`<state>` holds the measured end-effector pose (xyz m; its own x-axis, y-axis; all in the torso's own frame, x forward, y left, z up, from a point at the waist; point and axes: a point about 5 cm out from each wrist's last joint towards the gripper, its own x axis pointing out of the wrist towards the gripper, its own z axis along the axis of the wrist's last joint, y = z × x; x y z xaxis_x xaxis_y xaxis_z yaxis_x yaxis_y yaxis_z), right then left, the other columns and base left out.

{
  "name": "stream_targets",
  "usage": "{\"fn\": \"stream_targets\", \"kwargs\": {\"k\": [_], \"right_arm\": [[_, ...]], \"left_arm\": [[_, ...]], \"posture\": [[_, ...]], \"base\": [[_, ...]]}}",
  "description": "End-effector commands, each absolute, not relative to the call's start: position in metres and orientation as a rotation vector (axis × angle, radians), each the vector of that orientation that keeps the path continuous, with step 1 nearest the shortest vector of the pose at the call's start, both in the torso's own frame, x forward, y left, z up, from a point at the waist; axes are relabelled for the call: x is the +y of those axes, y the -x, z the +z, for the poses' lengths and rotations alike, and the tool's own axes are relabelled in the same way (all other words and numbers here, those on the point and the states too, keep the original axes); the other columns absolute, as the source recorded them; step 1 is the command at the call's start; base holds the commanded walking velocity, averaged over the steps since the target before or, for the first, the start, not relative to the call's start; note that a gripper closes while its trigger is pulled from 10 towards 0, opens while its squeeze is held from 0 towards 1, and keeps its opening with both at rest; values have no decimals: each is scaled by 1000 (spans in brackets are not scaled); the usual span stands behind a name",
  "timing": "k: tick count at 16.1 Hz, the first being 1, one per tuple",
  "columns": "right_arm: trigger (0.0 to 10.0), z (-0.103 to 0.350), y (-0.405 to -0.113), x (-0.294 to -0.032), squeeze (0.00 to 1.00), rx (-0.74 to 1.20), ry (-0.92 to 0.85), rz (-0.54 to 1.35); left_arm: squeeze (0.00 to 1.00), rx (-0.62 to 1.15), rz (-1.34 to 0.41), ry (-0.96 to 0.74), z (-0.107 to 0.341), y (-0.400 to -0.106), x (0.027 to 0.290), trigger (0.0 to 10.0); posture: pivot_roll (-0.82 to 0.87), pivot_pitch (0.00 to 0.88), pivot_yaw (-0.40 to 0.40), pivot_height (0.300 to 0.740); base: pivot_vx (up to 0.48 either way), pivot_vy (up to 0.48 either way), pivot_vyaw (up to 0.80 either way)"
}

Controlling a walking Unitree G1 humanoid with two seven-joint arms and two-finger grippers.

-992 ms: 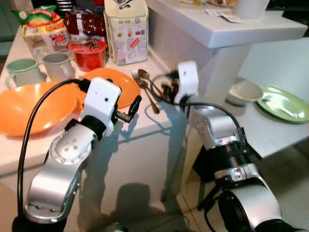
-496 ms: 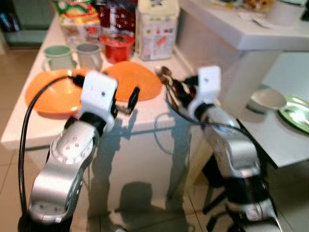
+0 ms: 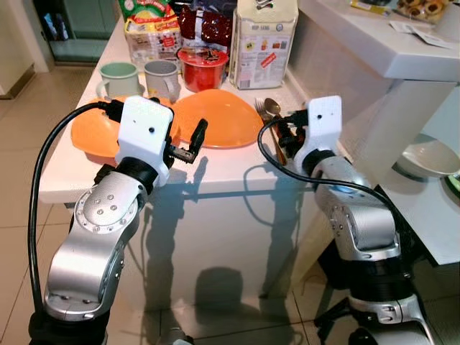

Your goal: Setting the table

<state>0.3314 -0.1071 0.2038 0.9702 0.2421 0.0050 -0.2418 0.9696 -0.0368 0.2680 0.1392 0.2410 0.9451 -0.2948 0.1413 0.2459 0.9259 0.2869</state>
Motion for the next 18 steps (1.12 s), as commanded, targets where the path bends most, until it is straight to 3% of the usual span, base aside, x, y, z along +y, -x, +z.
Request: {"fn": "stream_targets", "kwargs": {"k": [1, 4, 7, 13, 18], "right_arm": [[10000, 208, -331, -112, 0, -10, 41, 222], [10000, 208, -330, -106, 0, 0, 96, 262], [10000, 211, -331, -105, 0, -24, 83, 230], [10000, 208, -328, -121, 0, 1, 82, 147], [10000, 200, -322, -121, 0, 58, 116, 184]], "left_arm": [[0, -195, -300, -267, 243, -268, 137, 10000], [0, -194, -301, -260, 244, -268, 137, 10000], [0, -195, -301, -256, 245, -270, 137, 10000], [0, -198, -333, -247, 246, -274, 132, 10000], [0, -197, -336, -245, 246, -276, 132, 10000]], "posture": [[109, 0, -69, 740], [114, 0, -69, 740], [113, 0, -65, 740], [93, 0, -46, 740], [81, 0, -35, 740]], "base": [[259, 0, 0], [283, 0, 135], [339, 0, 800], [350, 0, 0], [268, 0, -405]]}}
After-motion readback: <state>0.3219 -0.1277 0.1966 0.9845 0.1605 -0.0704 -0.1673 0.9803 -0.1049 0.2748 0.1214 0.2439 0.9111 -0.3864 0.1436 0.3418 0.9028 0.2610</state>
